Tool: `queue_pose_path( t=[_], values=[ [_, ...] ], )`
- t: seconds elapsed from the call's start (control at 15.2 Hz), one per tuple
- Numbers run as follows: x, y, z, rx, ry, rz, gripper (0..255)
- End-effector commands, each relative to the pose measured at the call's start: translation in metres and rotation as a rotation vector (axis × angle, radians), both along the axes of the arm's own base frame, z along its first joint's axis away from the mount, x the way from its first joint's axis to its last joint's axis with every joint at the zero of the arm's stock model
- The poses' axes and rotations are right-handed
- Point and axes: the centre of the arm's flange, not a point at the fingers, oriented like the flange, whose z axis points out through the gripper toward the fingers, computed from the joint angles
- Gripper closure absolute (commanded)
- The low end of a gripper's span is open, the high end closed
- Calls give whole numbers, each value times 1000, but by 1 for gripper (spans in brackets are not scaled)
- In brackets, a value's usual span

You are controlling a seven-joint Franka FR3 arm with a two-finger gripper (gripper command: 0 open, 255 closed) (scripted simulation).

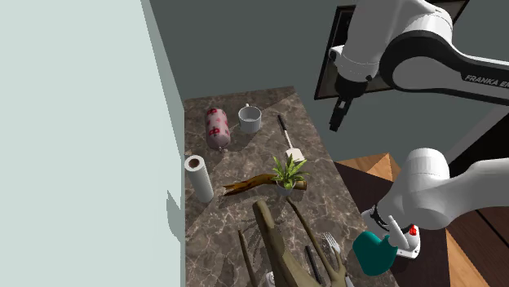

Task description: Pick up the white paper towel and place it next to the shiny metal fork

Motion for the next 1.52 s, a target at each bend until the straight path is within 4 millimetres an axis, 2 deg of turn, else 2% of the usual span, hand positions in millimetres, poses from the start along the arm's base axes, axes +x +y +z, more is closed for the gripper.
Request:
queue_pose_path(
  t=[0.0,1.45],
  values=[
    [0,0,0,0,0,0,0],
    [206,188,-50,-14,-78,-38,0]
  ],
)
